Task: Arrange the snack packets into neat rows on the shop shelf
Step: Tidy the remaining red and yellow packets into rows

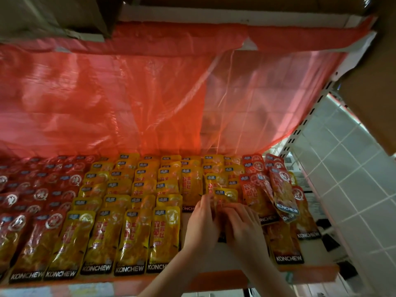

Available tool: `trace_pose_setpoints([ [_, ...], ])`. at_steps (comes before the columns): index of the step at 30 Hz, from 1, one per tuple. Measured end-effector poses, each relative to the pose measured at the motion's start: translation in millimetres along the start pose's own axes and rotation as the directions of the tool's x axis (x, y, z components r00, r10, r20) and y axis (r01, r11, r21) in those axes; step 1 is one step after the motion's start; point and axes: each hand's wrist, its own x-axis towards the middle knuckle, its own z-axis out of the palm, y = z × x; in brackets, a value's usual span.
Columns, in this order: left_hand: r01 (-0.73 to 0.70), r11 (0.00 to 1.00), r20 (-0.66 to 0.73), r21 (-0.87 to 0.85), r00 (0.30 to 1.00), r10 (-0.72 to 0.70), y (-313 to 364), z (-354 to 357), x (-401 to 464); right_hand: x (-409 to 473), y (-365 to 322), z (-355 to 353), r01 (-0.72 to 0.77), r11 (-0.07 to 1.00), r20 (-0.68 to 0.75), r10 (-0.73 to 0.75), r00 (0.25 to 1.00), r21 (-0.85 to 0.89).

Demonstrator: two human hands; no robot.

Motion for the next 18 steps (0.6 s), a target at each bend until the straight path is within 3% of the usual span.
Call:
trace_pose_setpoints([
  [10,0.094,0.984,-0.157,-0.155,0.981,-0.118,3,-25,-3,0,-7,-14,0.056,0.981,-0.074,-0.043,0.996,0.183],
  [14,0.136,0.940,-0.114,-0.314,0.977,-0.179,5,-45,-9,1,-7,-21,-0.007,0.945,-0.087,0.038,0.996,0.326],
  [18,0.154,0.900,-0.074,-0.409,0.977,-0.201,4,-60,-12,1,-16,-25,-0.085,0.898,-0.011,0.099,0.995,0.432],
])
